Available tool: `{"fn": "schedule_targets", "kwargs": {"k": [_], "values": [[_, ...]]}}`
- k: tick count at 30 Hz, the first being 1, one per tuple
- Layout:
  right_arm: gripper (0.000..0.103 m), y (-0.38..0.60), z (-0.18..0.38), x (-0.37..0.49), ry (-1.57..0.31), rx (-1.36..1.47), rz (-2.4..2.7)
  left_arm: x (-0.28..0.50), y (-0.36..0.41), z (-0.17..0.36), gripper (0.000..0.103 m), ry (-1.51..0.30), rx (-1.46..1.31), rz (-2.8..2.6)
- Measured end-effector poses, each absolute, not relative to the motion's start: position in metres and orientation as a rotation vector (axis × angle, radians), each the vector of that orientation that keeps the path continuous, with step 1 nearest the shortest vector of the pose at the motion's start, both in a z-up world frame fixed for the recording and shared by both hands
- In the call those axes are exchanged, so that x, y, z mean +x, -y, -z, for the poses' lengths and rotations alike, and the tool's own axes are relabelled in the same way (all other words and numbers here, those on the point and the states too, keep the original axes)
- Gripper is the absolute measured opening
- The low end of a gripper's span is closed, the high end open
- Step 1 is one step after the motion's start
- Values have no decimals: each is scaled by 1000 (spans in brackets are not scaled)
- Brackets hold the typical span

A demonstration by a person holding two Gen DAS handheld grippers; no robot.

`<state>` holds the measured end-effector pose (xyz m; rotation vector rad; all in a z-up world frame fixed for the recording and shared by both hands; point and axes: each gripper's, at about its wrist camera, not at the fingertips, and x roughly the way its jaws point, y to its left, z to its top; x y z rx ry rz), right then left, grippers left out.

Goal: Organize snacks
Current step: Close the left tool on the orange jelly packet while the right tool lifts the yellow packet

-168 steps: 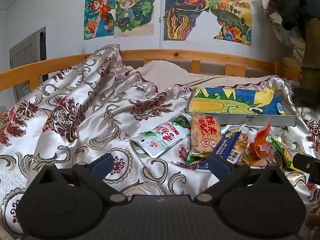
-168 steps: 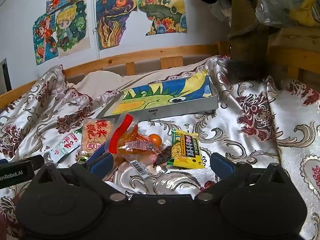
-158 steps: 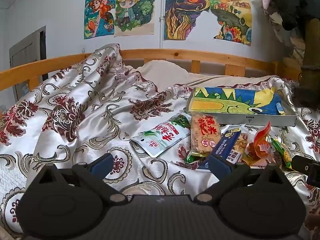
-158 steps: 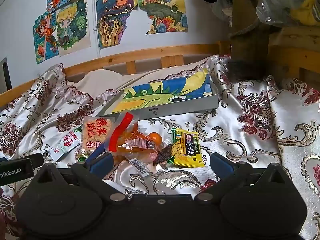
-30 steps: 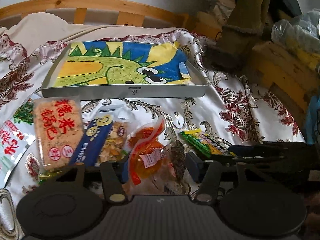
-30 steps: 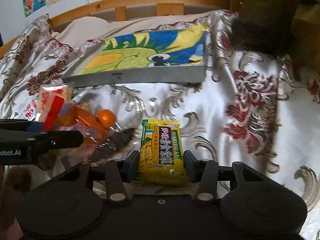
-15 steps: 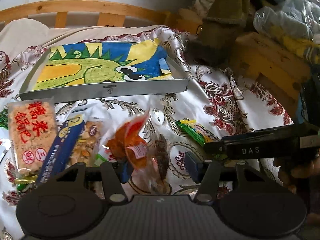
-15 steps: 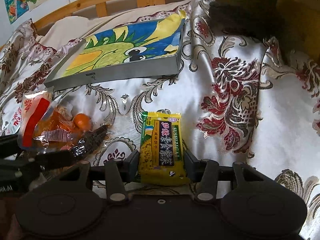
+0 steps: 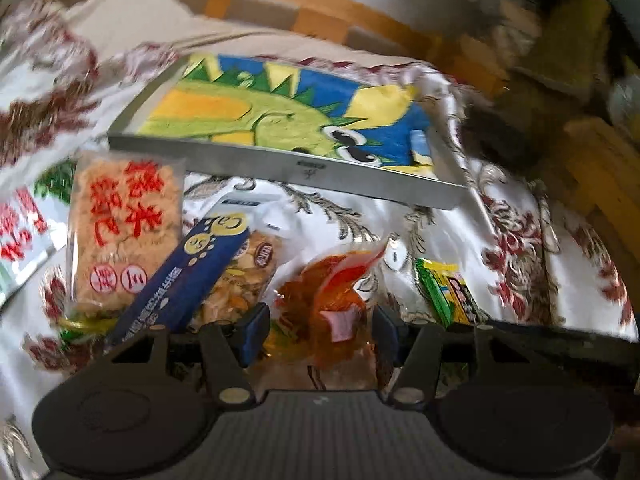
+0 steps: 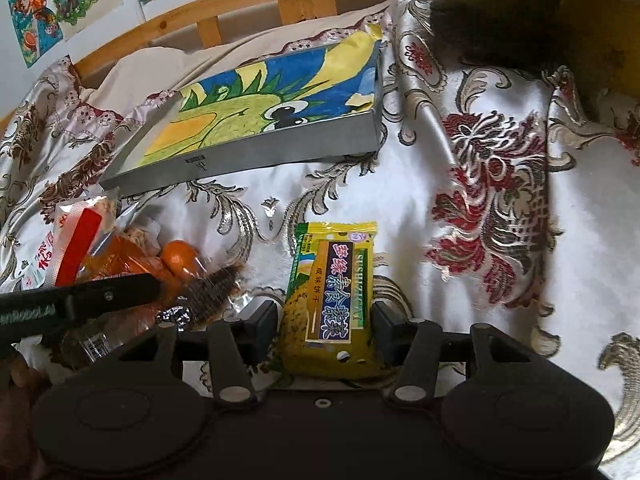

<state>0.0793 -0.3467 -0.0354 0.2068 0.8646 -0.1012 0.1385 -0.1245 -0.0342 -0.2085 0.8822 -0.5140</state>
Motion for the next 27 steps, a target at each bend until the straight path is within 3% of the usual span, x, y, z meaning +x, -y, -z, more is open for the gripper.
{"fn": "schedule_targets", "kwargs": {"k": [10,14,27], "values": [[63,343,41,83,-805,203,96,153,135,41,53,-954,-273,469],[50,345,42,82,-796,219,109,149,122,43,46,-953,-332,470],[50,308,36,77,-779,87,23,127,101,34,40,-915,-359,502]]}}
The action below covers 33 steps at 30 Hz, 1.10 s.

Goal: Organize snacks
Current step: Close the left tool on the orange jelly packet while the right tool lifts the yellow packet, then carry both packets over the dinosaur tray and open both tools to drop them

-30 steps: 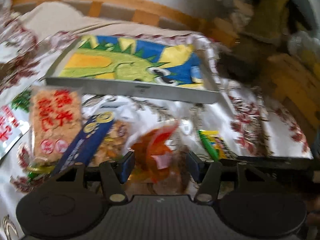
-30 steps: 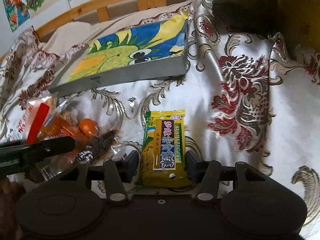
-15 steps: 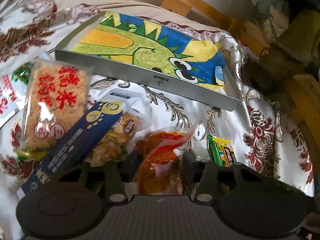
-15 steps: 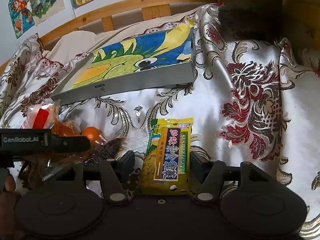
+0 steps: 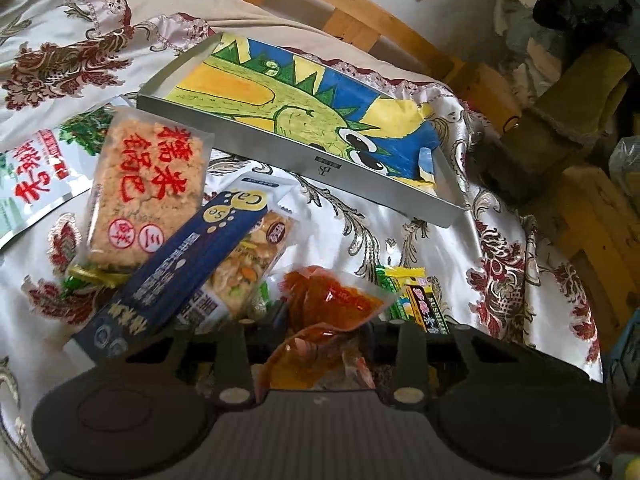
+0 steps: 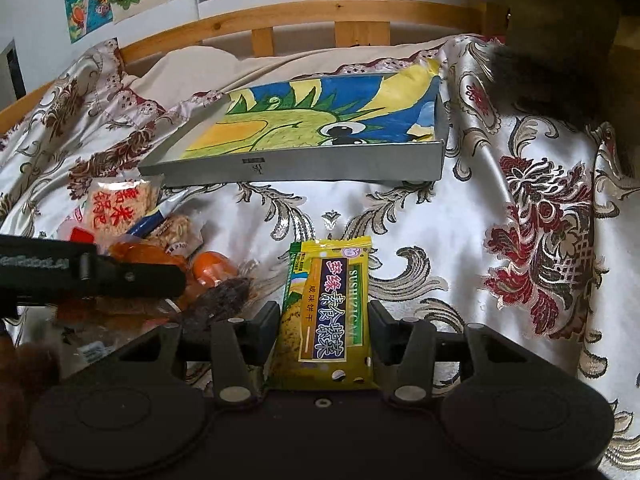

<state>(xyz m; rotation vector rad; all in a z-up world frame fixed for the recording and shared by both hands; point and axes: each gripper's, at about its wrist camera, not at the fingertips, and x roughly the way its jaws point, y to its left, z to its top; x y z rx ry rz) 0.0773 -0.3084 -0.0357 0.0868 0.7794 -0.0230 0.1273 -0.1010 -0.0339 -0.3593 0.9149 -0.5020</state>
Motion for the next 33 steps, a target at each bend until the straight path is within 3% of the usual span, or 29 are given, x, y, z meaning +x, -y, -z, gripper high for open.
{"fn": "schedule_targets", "kwargs": {"k": [10,12,14,22,25,33], "values": [[51,315,44,79,-815,139,17,123,89,37,40,-971,-413,503],[55,319,45,79,-821,179,8,126,86,41,49,-1013,-447,484],[55,323,47,79,-828,223,5,127,81,45,50,-1027,-486,466],[49,315,44,79,-826,166,19,127,90,38,43,-1045,-418,468],[49,308,41,78,-806,100,16,127,84,31,34,-1045,-454,461],[49,301,35,74,-772,30,5,121,75,22,32,-1035,-473,454]]}}
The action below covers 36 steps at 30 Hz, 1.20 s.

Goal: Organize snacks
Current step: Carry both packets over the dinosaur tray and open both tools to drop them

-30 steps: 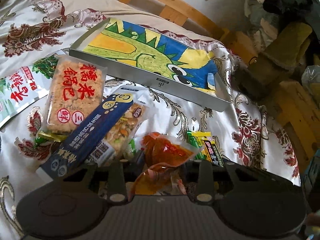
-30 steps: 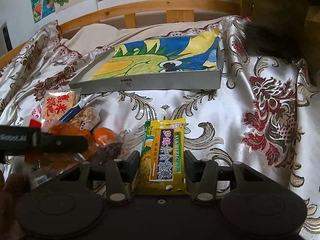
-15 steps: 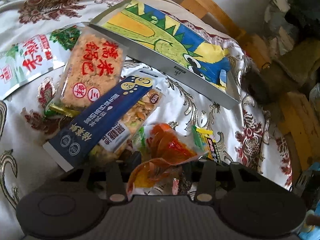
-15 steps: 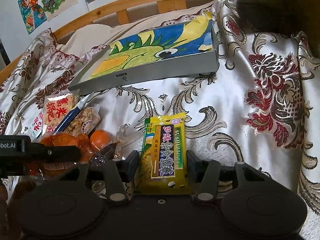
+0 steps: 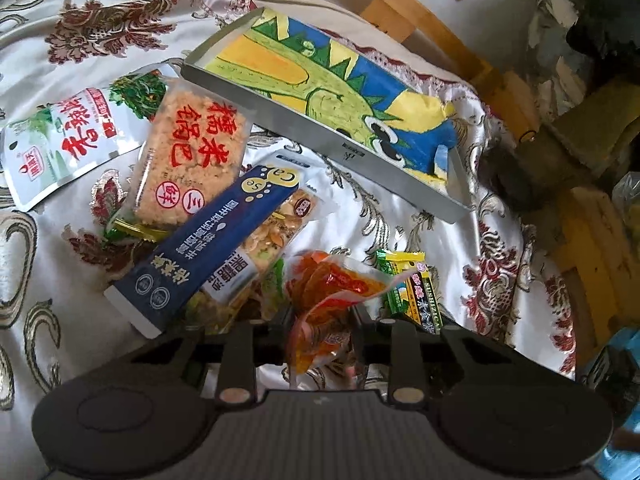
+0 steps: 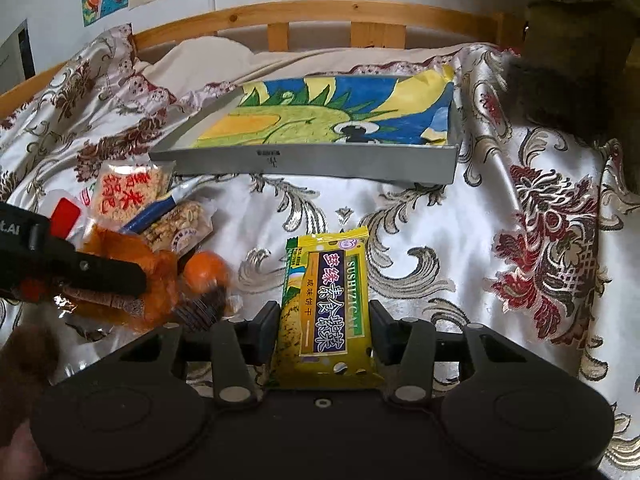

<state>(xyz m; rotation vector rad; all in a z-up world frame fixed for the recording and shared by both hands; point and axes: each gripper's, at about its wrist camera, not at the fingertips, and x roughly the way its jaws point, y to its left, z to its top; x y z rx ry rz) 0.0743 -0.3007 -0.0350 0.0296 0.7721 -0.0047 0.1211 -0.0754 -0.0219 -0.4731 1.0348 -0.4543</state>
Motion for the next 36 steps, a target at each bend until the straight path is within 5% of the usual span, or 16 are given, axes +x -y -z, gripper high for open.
{"fn": "schedule_targets", "kwargs": {"k": [16,29,36], "values": [[49,297,14,63,-588,-18,20,124,68,-17,31,-896,-489,501],[49,327,-19,136,-365,23,78,217,92,-70,32,-706,-510,467],[49,352,-23,187,-341,73,88,270,120,-54,32,-709,-508,462]]}}
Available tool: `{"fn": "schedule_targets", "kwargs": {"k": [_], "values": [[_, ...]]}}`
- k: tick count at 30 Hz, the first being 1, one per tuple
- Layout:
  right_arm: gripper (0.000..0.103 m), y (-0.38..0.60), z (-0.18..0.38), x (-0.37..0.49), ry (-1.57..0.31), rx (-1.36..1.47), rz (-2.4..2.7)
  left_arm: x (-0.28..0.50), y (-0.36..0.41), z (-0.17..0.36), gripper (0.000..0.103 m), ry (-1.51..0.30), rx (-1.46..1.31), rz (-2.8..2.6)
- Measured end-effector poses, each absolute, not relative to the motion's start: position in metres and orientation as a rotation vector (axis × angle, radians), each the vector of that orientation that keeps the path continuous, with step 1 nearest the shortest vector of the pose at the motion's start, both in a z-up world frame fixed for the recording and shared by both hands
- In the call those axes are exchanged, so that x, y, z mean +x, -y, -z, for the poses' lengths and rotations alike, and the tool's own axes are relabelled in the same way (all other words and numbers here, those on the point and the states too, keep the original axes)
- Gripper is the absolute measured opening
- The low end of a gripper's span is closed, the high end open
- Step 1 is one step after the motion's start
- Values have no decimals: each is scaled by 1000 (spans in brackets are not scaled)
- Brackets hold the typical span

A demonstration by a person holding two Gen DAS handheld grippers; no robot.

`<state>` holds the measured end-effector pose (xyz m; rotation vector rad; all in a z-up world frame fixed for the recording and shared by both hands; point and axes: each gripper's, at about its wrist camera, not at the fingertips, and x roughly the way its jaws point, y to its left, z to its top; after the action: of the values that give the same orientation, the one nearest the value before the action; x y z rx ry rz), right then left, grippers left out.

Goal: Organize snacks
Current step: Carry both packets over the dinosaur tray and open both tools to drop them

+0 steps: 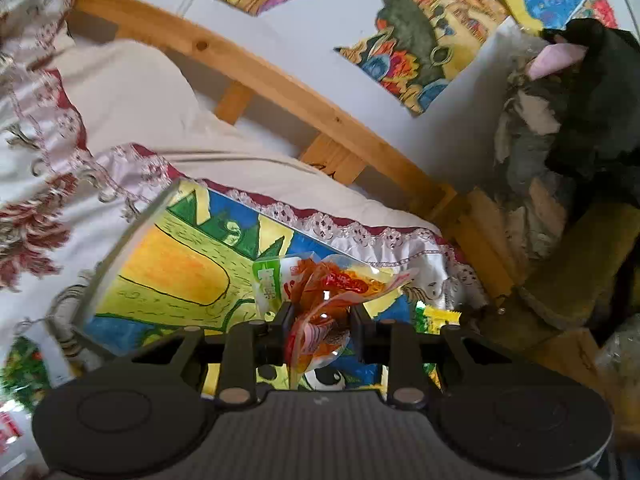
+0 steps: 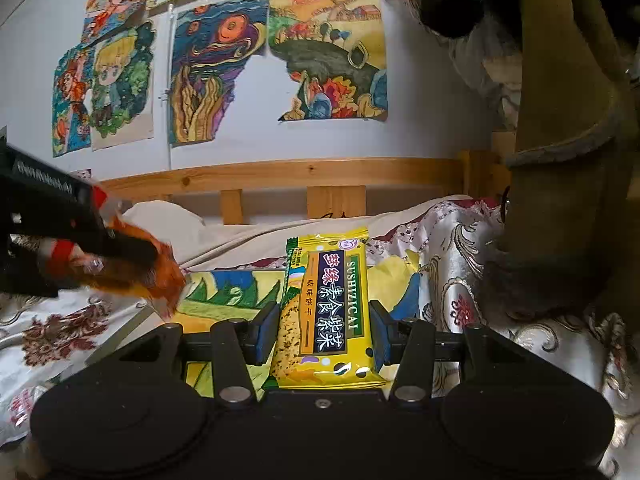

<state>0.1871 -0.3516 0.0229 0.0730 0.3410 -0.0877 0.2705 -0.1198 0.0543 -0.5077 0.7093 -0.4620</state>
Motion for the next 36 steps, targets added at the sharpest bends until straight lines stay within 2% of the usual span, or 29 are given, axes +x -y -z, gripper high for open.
{"fn": "schedule_targets", "kwargs": {"k": [11,26,28,29,31,33,36], "values": [[49,369,16,215,-450,119,108,306,153,2,32,-811,-514,455],[50,361,38,230,-527,91,112,309,151,10,34,-815,-478,406],[50,359,39,230,-523,80,111,308,150,8,41,-809,-464,386],[50,357,40,230,-522,68,113,308,149,7,49,-810,-458,377],[52,355,39,230,-516,59,116,305,149,4,54,-806,-440,359],[59,355,38,228,-511,64,117,300,148,1,62,-796,-422,355],[64,355,30,223,-486,78,123,288,148,-10,76,-755,-386,341]]}}
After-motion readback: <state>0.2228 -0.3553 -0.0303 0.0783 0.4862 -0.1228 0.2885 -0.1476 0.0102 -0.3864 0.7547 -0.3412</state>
